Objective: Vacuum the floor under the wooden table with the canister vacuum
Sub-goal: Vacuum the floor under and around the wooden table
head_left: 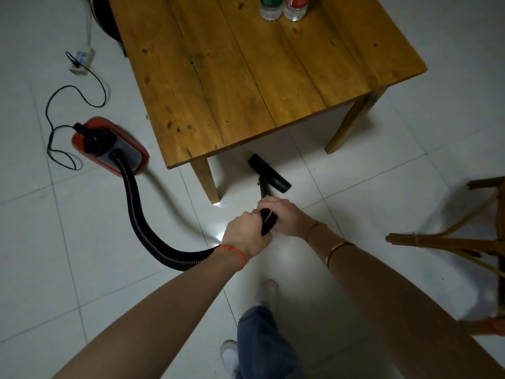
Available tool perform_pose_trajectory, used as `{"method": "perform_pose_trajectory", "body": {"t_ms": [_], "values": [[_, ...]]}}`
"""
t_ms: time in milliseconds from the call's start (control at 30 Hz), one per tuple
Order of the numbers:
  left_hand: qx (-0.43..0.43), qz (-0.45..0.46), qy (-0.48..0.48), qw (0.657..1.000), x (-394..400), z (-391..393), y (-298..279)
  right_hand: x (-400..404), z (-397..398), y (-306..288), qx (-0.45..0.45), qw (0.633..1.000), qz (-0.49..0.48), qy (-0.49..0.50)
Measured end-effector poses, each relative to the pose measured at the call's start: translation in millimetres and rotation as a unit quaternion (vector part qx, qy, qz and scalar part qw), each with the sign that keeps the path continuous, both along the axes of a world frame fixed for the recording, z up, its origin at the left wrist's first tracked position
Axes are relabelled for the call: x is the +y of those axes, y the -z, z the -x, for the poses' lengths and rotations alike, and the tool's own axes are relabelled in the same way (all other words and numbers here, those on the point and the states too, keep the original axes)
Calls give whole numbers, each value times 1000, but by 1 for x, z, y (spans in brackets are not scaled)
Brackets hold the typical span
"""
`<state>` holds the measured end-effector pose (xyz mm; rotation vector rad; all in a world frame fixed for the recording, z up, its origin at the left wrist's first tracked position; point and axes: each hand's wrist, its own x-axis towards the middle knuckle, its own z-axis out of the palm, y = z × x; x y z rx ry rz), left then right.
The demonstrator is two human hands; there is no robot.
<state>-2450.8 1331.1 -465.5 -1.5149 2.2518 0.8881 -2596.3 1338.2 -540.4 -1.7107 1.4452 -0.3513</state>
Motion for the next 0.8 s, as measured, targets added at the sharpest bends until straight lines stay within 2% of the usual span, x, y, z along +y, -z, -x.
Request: {"method": "perform_pose_trajectory", "body": {"t_ms": [433, 800], "values": [[-13, -7, -55, 998, 73, -78, -22, 60, -82, -18, -24, 997, 4, -69], [-11, -9, -123, 992, 52, -41, 7, 19, -44, 8, 24, 990, 18, -138]]}}
